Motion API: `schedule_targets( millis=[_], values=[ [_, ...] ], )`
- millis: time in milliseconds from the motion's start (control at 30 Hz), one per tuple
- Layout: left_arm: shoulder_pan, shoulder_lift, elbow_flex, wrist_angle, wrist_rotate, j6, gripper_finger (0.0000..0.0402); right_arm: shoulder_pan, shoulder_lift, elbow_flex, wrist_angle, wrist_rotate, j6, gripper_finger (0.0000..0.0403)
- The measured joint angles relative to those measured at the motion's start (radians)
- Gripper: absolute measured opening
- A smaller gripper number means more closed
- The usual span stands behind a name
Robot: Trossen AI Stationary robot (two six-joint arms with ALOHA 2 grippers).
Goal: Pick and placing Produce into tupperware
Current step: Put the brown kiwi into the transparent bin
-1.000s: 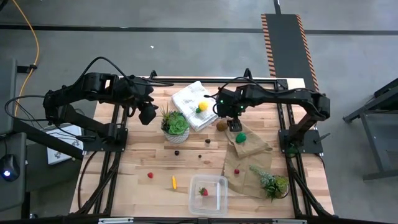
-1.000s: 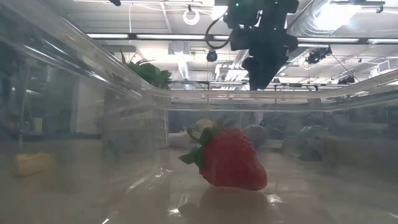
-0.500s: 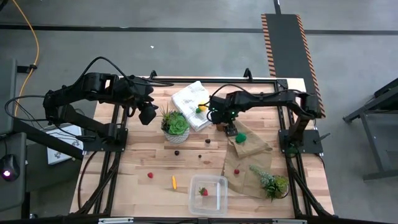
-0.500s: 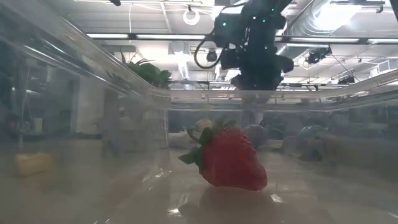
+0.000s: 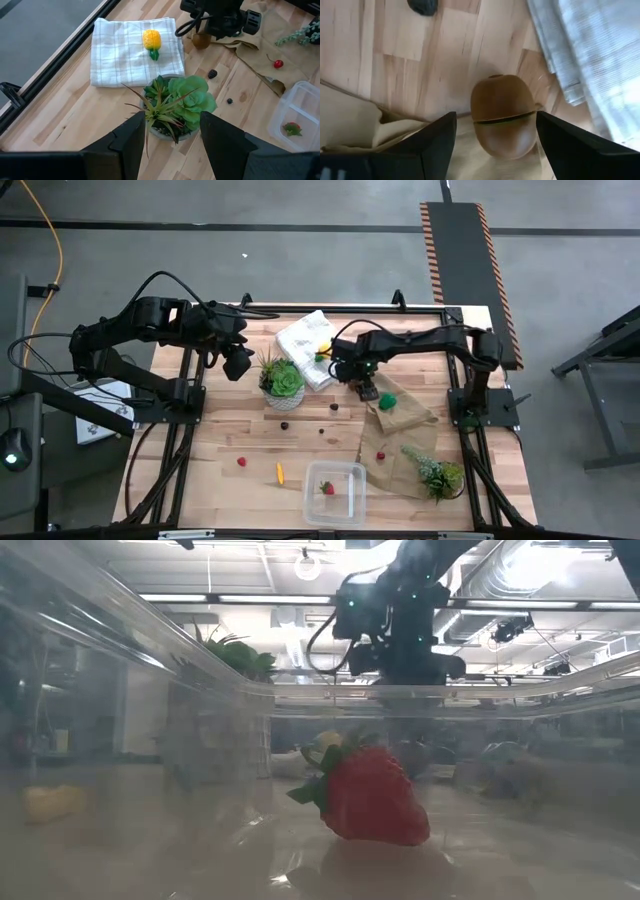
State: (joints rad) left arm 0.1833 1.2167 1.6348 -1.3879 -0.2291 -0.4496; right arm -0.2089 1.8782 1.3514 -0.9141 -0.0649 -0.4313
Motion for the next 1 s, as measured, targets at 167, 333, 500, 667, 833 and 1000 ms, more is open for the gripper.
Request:
schedule_targets(
  millis=[167, 333, 500, 667, 833, 1000],
  values=[
    [0.0, 0.0, 0.0, -0.001, 0.0, 0.0, 0.0179, 0.0, 0.024, -0.001, 0.008, 0.0, 0.0, 0.0265],
    [0.0, 0.0, 0.0, -0.002, 0.0, 0.0, 0.0179, 0.0, 0.047, -0.001, 0.025, 0.0, 0.0, 0.0265],
    [0.0, 0.0, 0.0, -0.002, 0.0, 0.0, 0.0179, 0.0, 0.067, -0.001, 0.022, -0.001, -0.007, 0.0265],
    [0.0, 0.0, 0.0, -0.003, 0.0, 0.0, 0.0179, -0.001, 0.068, -0.001, 0.025, 0.001, -0.015, 0.0265],
    [0.0, 0.0, 0.0, -0.003, 0.0, 0.005, 0.0179, -0.001, 0.068, -0.021, 0.049, 0.002, -0.015, 0.0265],
    [0.0, 0.0, 0.0, -0.004, 0.0, 0.007, 0.0179, -0.001, 0.069, -0.059, 0.05, 0.004, 0.008, 0.0265]
  ],
)
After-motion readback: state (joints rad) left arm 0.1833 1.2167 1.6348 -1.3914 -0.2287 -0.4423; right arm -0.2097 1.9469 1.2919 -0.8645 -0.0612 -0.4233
